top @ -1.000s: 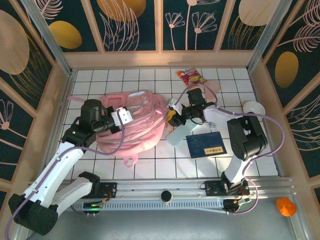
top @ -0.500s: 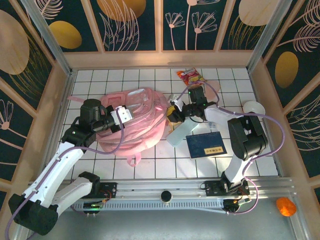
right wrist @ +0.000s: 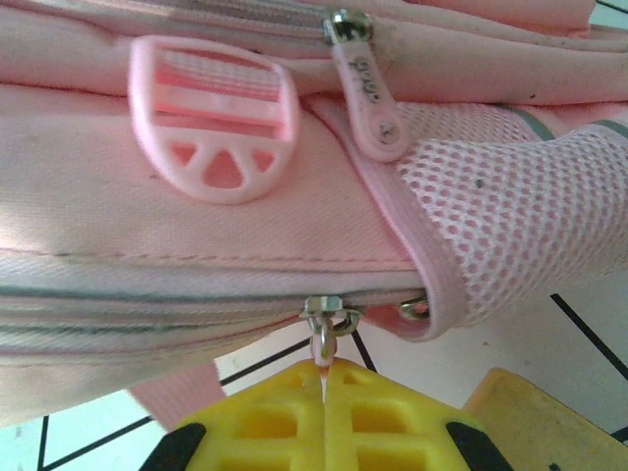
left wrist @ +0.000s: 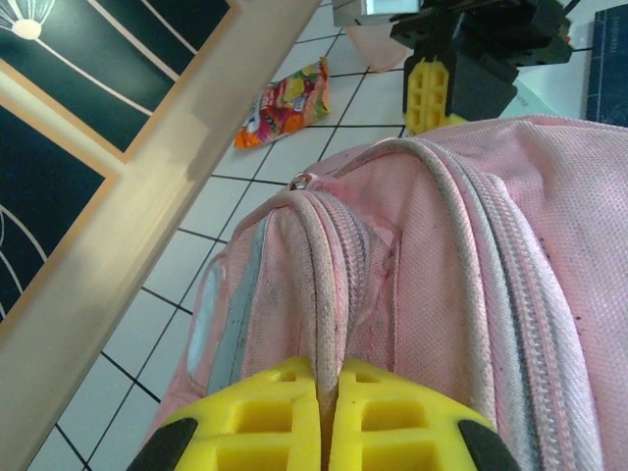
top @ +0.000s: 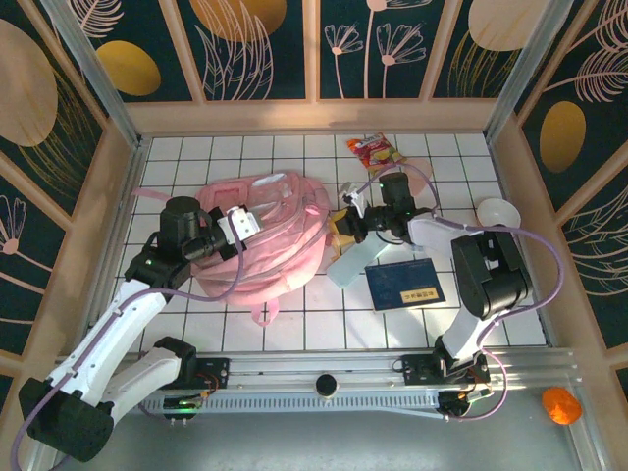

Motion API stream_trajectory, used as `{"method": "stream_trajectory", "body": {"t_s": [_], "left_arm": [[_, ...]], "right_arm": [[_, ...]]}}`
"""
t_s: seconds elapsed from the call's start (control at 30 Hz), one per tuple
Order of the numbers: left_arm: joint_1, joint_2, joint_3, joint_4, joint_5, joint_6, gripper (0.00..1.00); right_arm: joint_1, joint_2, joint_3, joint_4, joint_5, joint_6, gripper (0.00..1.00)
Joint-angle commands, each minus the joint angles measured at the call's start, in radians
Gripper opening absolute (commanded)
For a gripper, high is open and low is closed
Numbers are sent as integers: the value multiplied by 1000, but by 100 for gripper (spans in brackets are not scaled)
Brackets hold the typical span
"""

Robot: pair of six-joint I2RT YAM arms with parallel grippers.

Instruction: Pack the student bag

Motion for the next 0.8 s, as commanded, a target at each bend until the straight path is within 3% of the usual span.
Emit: {"method": "stream_trajectory", "body": {"t_s": [0.0,0.17,0.3,0.33,0.4,0.5,0.77], "left_arm": [[2,1,7,158,-45,-36,0],[2,13,-6,181,-45,-52,0],[2,8,-7,185,-10,-49,0],[2,5,-6,186,1,-53,0],[2,-3,3,180,35,-55,0],[1,-25,14,181,97,-60,0],[5,-53,38,172,132,-62,0]], "right_arm": [[9,-66,-15,50,-56,41,0],[54,-90,-8,-9,-50,19,0],[57,-89,-20,-16,28,43,0],[48,-84,-24,-11,59,51,4],[23,-74,-47,21,93,67,29],[-7,-65,-81,81,108,77,46],[-9,5,-35,49,56,9,57]]}}
